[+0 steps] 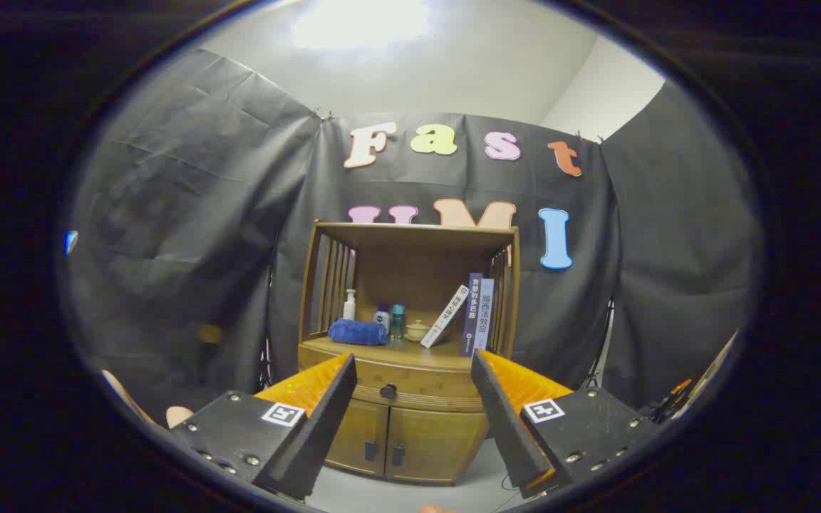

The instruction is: Pull open the drawer, take out the items inside it, and place them on the countertop above the cabinet.

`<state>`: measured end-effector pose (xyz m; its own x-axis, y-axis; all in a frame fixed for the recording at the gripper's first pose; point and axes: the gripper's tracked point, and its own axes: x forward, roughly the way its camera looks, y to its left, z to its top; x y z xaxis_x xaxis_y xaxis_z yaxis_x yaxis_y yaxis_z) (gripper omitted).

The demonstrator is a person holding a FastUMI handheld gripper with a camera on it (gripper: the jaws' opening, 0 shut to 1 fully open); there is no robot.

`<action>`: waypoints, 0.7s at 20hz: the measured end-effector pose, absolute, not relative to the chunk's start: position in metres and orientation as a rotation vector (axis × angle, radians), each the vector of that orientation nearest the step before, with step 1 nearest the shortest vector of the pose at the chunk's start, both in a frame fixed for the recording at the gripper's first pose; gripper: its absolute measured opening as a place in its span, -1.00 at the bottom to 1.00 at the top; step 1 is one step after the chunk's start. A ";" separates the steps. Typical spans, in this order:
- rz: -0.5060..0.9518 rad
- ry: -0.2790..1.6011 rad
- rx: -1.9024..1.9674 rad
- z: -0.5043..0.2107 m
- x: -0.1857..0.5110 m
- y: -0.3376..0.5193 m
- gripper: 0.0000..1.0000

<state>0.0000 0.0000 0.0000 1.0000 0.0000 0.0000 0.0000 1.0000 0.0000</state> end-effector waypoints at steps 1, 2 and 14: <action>0.003 -0.001 0.000 0.001 0.001 0.001 0.92; 0.002 -0.001 0.001 0.001 0.001 0.001 0.92; 0.015 -0.017 -0.051 0.008 0.005 0.012 0.92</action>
<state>0.0049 0.0123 0.0076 0.9997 0.0157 0.0170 -0.0149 0.9986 -0.0511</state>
